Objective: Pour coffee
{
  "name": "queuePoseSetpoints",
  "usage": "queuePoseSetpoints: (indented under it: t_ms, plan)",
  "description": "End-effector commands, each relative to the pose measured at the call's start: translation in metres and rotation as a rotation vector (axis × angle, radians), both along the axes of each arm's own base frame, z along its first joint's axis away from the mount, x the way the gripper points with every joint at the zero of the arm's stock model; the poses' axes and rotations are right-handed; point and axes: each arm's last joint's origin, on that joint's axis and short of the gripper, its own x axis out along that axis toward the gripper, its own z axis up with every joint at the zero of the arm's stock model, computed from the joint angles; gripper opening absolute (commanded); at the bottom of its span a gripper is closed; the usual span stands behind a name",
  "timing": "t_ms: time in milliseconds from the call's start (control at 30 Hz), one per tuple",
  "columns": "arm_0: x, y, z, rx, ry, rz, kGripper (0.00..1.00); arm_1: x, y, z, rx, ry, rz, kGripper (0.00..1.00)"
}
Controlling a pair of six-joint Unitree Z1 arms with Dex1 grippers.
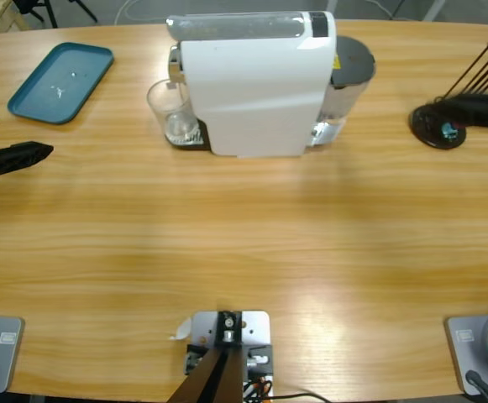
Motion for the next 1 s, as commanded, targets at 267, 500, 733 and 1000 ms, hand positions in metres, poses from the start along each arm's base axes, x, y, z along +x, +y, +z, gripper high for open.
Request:
queuePoseSetpoints:
  t_ms: [267, 500, 733, 1000]
  plan:
    - [-0.002, 0.001, -0.012, 0.004, 0.014, 0.002, 0.996, -0.044, -0.033, -0.071, 0.109, -0.001, 0.050, 1.000]
    - [-0.001, 0.000, -0.014, 0.011, 0.021, 0.002, 1.000, -0.037, -0.024, -0.081, 0.114, 0.050, 0.060, 1.000]
    - [-0.001, 0.000, -0.015, 0.013, 0.022, 0.002, 1.000, -0.034, -0.022, -0.084, 0.110, 0.071, 0.053, 1.000]
    - [-0.001, 0.000, -0.015, 0.012, 0.017, 0.005, 1.000, -0.033, -0.022, -0.084, 0.112, 0.072, 0.049, 1.000]
